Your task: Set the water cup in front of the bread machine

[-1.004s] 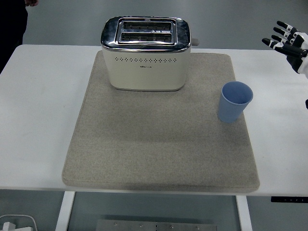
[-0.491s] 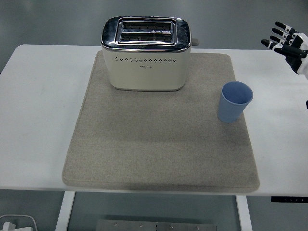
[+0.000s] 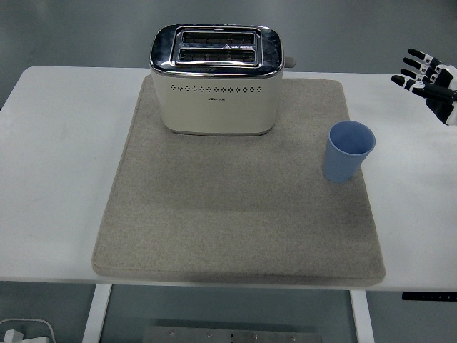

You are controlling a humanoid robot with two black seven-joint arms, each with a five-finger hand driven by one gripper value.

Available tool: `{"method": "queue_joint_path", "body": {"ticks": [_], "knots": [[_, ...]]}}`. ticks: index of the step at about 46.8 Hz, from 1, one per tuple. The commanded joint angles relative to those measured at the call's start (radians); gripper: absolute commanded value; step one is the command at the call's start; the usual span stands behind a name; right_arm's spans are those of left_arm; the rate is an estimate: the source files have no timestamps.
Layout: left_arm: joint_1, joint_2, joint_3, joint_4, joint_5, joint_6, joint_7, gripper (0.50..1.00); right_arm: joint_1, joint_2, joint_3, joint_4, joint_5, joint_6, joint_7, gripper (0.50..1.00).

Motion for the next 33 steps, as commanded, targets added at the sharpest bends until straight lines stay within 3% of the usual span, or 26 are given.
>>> {"method": "queue_joint_path", "body": {"ticks": [1,17,33], "knots": [[0.0,0.0,0.0,0.0,0.0,0.0,0.0,0.999,-0.008,-0.02,-0.005,0.022,-0.008,0.011,0.018,0.944],[0.0,0.0,0.0,0.0,0.0,0.0,0.0,1.0,-0.117,-0.213,-0.011,0.257,-0.086,0.046,0.098,0.944],[0.0,0.0,0.0,0.0,0.0,0.0,0.0,0.999,-0.242,-0.29,-0.012,0.347,-0.168,0.069,0.219,0.944]]}}
